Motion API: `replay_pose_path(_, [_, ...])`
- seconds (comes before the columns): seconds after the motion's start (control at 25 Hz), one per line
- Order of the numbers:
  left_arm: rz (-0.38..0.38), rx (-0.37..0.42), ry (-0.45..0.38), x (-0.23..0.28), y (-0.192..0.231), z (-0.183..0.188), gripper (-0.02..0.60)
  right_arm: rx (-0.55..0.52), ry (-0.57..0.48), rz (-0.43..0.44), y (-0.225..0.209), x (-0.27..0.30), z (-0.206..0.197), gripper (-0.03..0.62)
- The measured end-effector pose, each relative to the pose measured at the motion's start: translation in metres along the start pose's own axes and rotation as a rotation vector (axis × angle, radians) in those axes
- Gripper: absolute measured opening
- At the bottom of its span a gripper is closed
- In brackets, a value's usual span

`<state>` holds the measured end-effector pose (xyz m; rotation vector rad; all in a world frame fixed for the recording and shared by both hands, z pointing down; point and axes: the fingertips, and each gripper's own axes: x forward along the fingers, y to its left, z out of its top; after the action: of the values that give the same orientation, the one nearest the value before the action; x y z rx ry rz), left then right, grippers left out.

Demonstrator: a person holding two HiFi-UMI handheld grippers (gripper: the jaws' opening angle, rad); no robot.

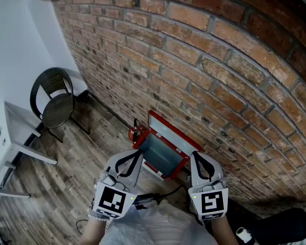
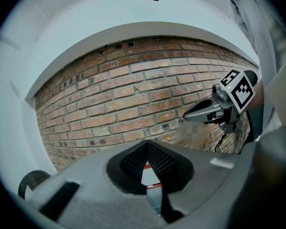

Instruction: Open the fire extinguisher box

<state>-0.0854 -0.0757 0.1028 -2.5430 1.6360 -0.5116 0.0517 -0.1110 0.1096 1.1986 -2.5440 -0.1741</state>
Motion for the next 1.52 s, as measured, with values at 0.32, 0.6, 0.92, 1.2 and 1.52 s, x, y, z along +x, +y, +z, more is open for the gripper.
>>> replay_pose_path(0.32, [-0.004, 0.004, 0.013, 0.0, 0.0, -0.001, -0.002, -0.036, 0.007, 0.024, 0.005, 0.001, 0.0, 0.008])
replay_pose_path(0.6, [-0.015, 0.015, 0.007, 0.003, -0.004, 0.0, -0.002, -0.038, 0.003, 0.028, 0.005, 0.001, 0.0, 0.008])
replay_pose_path(0.92, [-0.02, 0.018, 0.006, 0.006, -0.006, 0.001, -0.002, -0.038, 0.014, 0.031, 0.003, 0.0, -0.003, 0.008])
replay_pose_path(1.2, [-0.024, 0.016, 0.008, 0.008, -0.007, 0.001, -0.002, -0.038, 0.018, 0.035, 0.004, 0.0, -0.004, 0.008])
replay_pose_path(1.52, [-0.031, 0.025, 0.014, 0.01, -0.009, 0.001, -0.002, -0.04, 0.026, 0.048, 0.007, 0.003, -0.007, 0.008])
